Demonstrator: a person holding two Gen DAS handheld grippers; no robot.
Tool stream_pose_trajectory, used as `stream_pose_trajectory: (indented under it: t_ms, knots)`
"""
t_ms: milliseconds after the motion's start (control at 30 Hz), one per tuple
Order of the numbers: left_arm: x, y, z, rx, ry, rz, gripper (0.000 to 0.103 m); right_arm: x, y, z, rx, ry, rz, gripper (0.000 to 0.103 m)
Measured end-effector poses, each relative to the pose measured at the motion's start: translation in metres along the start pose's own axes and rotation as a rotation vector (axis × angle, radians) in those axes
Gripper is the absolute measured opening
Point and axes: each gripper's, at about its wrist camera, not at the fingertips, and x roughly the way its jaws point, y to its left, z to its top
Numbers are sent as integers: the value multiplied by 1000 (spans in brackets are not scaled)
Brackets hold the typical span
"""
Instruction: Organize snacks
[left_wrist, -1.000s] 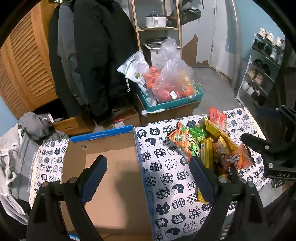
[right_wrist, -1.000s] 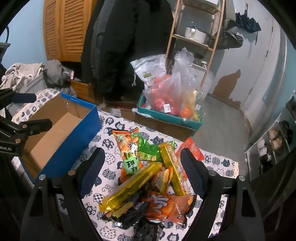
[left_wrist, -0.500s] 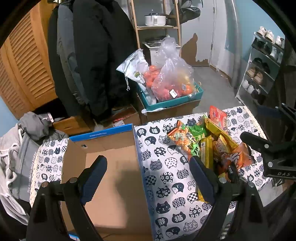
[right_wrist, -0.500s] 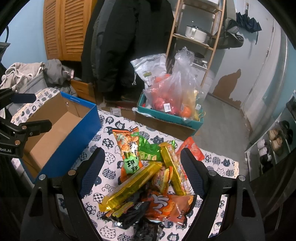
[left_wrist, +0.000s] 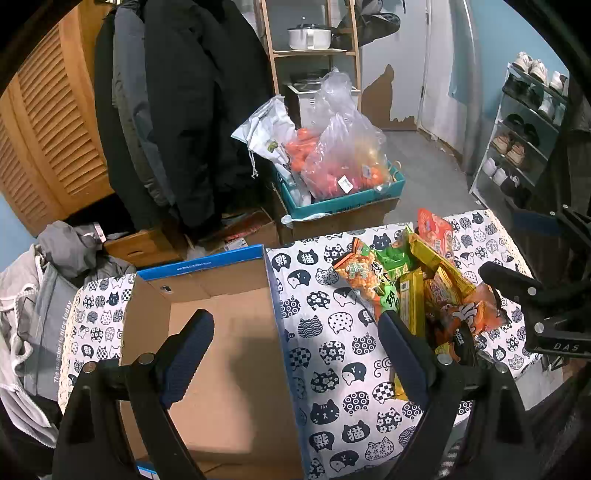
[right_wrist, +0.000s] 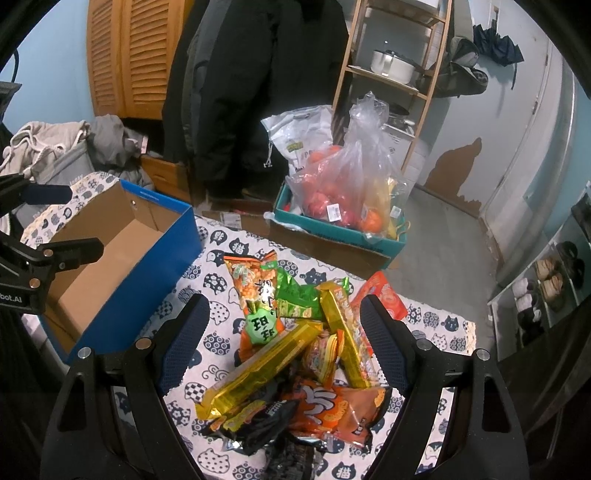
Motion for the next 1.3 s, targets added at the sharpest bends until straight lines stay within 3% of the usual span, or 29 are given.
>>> stream_pose_trajectory:
  t_ms: [1300]
  knots:
    - [4,-9,-7,4,10,-3,92,1,2,1,-5,7,-3,82]
